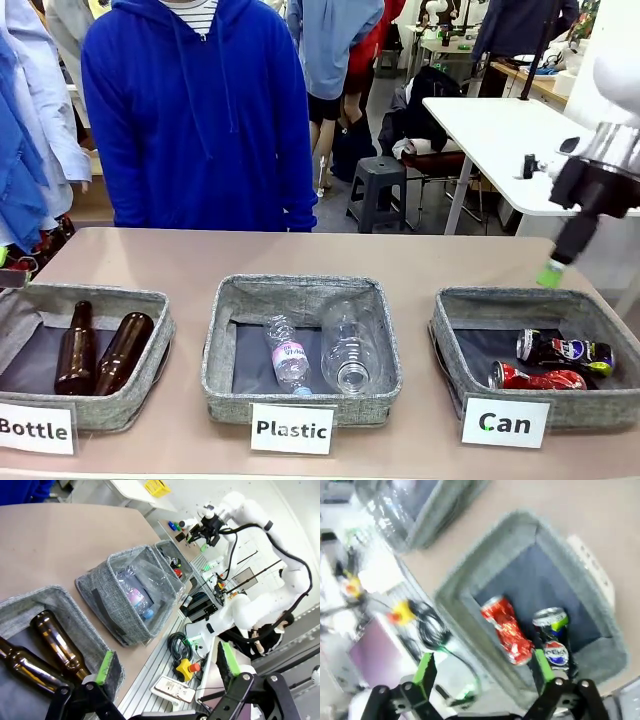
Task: Sort the can waste into the basket.
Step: Pick up the can waste from the table and place it in the right Fabric basket.
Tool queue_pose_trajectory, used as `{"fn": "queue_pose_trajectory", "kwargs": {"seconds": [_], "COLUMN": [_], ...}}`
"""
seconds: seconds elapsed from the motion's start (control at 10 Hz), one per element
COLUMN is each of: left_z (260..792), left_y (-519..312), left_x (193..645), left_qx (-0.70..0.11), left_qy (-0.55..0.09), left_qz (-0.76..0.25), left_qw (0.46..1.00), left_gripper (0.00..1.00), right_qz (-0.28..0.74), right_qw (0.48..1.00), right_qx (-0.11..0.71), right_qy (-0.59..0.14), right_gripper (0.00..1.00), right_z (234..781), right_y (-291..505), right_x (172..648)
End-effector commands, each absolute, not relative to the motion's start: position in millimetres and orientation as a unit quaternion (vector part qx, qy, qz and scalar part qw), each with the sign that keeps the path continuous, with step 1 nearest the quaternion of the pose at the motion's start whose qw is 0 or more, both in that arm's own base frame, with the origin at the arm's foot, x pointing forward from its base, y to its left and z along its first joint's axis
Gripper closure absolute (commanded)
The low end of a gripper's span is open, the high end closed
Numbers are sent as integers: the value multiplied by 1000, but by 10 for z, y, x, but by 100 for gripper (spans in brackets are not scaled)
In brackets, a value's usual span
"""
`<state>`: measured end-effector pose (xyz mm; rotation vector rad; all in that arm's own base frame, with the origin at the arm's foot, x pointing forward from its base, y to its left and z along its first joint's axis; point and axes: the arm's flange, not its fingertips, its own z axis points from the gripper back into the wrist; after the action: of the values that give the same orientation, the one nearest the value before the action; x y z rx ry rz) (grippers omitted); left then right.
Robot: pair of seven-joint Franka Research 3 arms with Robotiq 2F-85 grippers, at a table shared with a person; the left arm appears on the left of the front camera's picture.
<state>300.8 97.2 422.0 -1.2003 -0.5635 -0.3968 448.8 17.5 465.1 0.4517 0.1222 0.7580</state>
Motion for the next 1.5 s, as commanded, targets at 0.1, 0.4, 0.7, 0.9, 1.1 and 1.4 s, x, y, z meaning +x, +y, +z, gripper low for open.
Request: {"fn": "queue_pose_trajectory", "kwargs": {"seconds": [0.1,0.4,0.7,0.9,1.1,1.4], "left_z": [4250,4250,4250,4250,4250,4250], "left_y": [952,952,952,952,952,952], "left_x": [2998,2998,2998,2998,2998,2998], "left_qx": [-561,-561,-561,-561,-561,-561], "left_qy": [-261,-261,-261,-261,-261,-261], "left_qz": [-177,-177,-177,-177,-177,-177], "left_qw": [765,765,765,765,765,765], "left_gripper": [0,0,0,0,0,0], "right_qz": [-84,-134,-88,-68,-68,-68], "right_qw": [870,804,820,846,846,846], "right_qx": [476,543,508,521,521,521], "right_qy": [-95,-203,-248,-95,-95,-95], "right_gripper": [0,0,0,0,0,0], "right_z": [4726,4650,4626,4673,4673,4673], "right_y": [137,-73,-181,-344,-344,-344], "right_x": [4813,4625,4551,4684,4684,4684]}}
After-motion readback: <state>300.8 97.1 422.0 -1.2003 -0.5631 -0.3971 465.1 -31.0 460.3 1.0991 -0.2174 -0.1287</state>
